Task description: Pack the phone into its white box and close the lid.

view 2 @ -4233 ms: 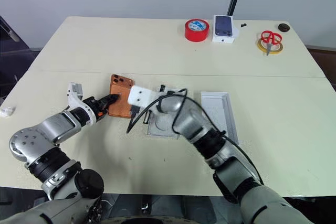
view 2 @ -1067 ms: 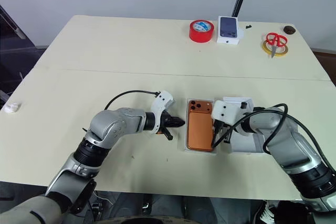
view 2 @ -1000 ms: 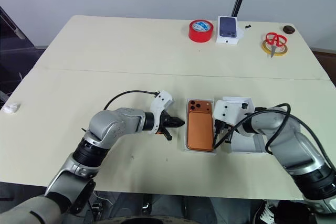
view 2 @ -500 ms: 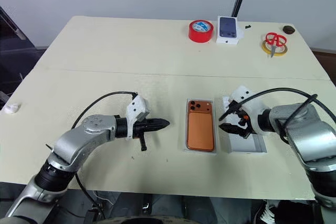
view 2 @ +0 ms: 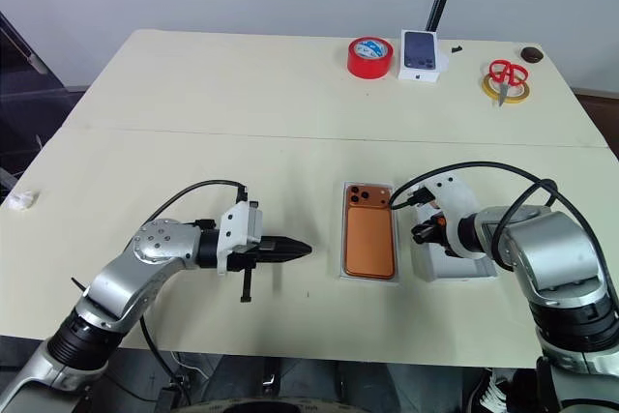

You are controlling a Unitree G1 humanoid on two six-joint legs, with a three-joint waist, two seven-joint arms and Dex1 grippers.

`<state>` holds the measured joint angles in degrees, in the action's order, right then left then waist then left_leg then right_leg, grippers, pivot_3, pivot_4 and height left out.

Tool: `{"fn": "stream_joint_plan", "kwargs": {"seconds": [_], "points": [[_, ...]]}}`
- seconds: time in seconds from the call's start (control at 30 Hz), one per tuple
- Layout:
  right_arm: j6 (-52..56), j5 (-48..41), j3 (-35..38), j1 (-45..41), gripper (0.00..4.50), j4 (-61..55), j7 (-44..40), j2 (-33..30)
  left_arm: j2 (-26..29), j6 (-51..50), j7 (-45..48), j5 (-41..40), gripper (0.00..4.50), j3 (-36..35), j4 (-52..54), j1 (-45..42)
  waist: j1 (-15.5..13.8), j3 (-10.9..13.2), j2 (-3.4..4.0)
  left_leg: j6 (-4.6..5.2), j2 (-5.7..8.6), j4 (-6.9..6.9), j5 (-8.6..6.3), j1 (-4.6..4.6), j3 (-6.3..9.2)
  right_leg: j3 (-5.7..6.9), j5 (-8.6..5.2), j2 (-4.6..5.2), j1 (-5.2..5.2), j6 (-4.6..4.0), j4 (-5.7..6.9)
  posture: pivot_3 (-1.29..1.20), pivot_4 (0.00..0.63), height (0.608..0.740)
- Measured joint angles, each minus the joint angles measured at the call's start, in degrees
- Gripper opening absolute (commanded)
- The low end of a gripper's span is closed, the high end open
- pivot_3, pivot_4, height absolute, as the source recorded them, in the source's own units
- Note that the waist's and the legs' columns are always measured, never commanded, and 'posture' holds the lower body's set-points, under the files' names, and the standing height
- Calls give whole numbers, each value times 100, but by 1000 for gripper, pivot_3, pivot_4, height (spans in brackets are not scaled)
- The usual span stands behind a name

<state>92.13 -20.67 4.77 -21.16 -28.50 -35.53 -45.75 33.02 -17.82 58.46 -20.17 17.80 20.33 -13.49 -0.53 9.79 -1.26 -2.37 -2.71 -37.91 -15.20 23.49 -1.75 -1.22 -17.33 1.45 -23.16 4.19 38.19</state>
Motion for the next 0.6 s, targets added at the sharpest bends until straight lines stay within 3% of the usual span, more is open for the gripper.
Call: {"fn": "stream_joint_plan", "kwargs": {"seconds": [0.2, 0.33, 0.4, 0.5, 0.6], "points": [[1, -575, 719, -657, 55, 436, 315, 35, -1, -2, -57, -47, 0, -189, -70, 168, 75, 0, 3, 0, -3, 1, 0, -1, 1, -1, 0, -4, -4, 0, 4, 0, 150, 732], [0, -1720, 1434, -1350, 55, 759, 510, 282, -42, -2, -256, -83, 0, -584, -338, 191, 135, 0, 3, 1, -11, 2, -1, -1, 3, 0, 0, -10, -3, 1, 5, 0, 150, 732], [0, -2713, 1646, -1580, 55, 985, 867, 621, -122, -3, -405, -98, 0, -784, -508, 167, 145, 0, 3, 2, -12, 3, -1, -1, 2, 0, 1, -10, -4, 1, 6, 0, 150, 732], [0, -4559, 1789, -1866, 55, 1514, 2035, 1360, -166, -2, -586, -101, 0, -996, -729, 87, 149, 0, 3, 2, -18, 3, -1, 1, 1, -1, 1, -6, -6, 1, 10, 0, 150, 732], [-1036, -7329, 1053, -1605, 55, 1811, 4110, 1351, -159, 7, -673, -93, 0, -1165, -862, 36, 116, 1, 3, 2, -22, 1, -1, 12, 2, 5, 0, 8, -11, 3, 7, 0, 150, 732]]}}
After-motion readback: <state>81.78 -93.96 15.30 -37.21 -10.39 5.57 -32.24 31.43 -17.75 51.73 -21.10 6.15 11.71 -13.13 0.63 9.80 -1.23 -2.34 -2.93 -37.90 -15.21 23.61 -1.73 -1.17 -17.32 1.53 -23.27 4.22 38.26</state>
